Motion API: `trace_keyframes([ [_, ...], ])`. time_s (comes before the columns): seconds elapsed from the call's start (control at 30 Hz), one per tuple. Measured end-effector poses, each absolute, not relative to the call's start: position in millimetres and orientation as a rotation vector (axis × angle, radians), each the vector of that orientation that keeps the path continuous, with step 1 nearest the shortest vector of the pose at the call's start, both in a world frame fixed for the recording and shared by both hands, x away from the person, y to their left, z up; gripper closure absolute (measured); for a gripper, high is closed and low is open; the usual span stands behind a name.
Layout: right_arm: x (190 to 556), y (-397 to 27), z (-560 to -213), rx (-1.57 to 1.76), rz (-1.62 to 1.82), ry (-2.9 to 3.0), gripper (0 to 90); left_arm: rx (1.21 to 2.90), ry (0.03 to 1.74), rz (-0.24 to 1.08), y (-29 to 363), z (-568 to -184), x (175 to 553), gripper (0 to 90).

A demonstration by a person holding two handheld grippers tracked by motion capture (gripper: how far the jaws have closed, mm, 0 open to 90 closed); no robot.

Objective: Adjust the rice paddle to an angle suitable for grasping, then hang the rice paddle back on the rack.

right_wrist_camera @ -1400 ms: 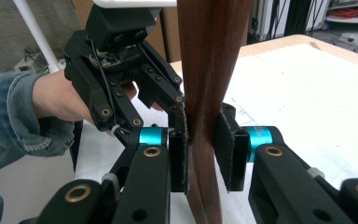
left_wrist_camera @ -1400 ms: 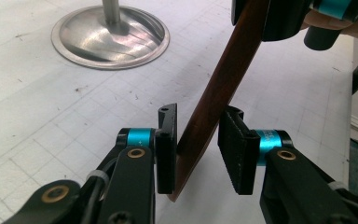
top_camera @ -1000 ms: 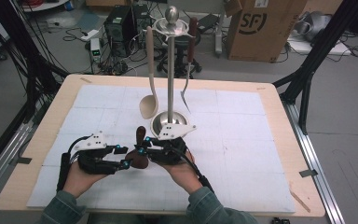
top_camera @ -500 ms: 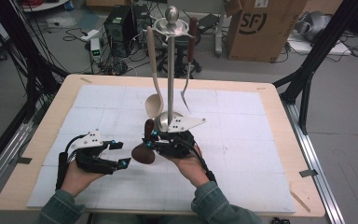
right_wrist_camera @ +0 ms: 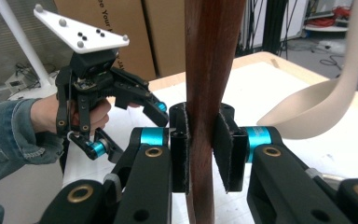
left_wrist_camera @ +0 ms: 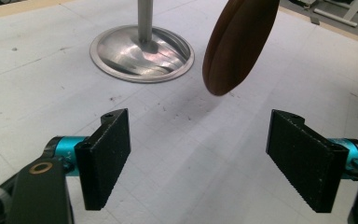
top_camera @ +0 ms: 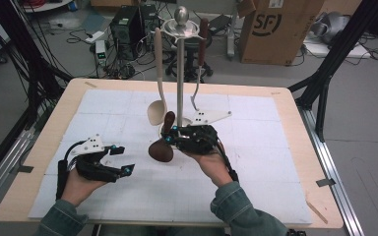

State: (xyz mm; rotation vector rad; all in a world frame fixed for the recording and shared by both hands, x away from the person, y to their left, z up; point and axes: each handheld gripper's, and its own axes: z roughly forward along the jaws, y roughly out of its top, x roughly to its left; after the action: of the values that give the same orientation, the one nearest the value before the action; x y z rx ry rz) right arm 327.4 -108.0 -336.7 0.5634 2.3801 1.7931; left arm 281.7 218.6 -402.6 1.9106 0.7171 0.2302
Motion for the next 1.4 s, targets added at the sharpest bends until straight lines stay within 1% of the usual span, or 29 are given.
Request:
trace_keyframes([
  [0.57, 334.4, -116.9, -308.3, 0.537, 1.811, 2.388, 77.7, 1.908, 0.729, 0.24, 221.2, -402.3, 280.9, 21.3],
  [1.4, 345.2, -118.3, -248.4, 0.485, 1.829, 2.369, 77.8, 1.9, 0.747, 0.259, 223.6, -401.2, 279.8, 19.9],
])
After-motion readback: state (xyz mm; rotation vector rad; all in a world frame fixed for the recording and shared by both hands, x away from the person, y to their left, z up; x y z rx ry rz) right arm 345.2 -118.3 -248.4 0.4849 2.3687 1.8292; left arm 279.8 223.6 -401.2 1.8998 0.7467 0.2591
